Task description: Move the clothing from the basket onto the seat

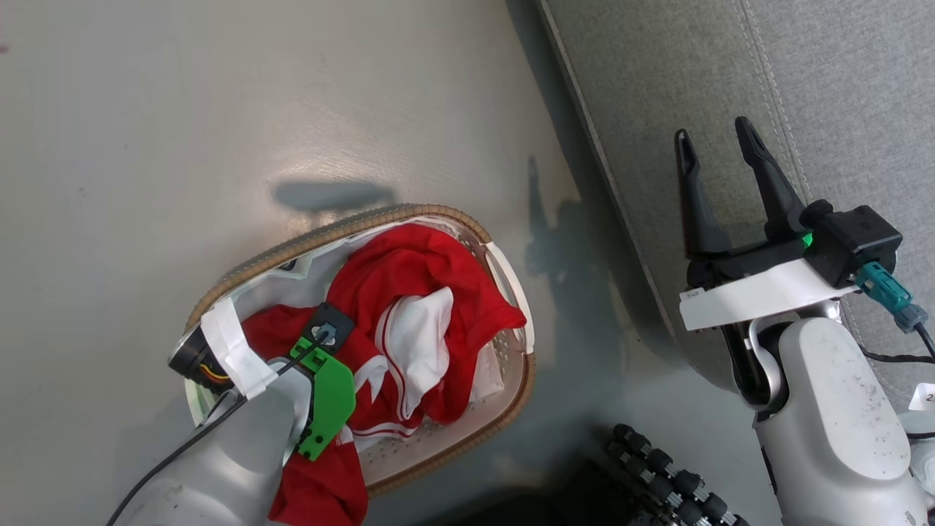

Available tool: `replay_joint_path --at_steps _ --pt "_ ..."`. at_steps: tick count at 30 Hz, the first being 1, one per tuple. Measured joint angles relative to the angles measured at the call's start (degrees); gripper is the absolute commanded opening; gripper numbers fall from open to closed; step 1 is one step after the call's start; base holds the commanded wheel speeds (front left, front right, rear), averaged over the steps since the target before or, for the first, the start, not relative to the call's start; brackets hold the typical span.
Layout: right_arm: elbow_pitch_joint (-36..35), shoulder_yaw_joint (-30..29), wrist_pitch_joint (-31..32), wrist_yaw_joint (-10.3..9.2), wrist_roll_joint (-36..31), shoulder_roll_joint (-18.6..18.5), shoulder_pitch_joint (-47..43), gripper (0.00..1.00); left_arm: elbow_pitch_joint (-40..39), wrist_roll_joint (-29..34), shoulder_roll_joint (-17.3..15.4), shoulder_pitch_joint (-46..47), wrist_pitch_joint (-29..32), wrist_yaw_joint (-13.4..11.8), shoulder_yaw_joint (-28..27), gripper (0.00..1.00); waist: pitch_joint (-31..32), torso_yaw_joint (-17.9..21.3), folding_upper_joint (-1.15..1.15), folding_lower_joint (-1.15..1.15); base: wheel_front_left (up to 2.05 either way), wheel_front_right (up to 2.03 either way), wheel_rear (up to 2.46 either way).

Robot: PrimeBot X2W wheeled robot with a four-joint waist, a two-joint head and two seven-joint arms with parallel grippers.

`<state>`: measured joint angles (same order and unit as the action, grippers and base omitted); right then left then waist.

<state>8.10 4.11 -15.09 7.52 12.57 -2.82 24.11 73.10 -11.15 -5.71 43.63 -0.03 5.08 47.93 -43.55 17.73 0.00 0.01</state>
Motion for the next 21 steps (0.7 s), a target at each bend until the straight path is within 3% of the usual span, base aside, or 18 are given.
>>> replay_joint_path --at_steps 10,21 --pt "1.3 -2.0 0.0 0.0 -2.8 0.0 -1.5 1.0 -2.3 -4.5 1.3 -3.4 -6.4 1.8 -1.3 0.0 4.9 -2.1 0.0 0.0 0.0 0.0 0.0" --pt "2.6 -5.1 0.0 0.0 -7.7 0.1 -5.3 1.0 -7.7 -7.9 0.2 -5.0 -11.4 2.3 0.9 0.0 14.0 -6.0 0.0 -0.01 0.0 0.0 0.0"
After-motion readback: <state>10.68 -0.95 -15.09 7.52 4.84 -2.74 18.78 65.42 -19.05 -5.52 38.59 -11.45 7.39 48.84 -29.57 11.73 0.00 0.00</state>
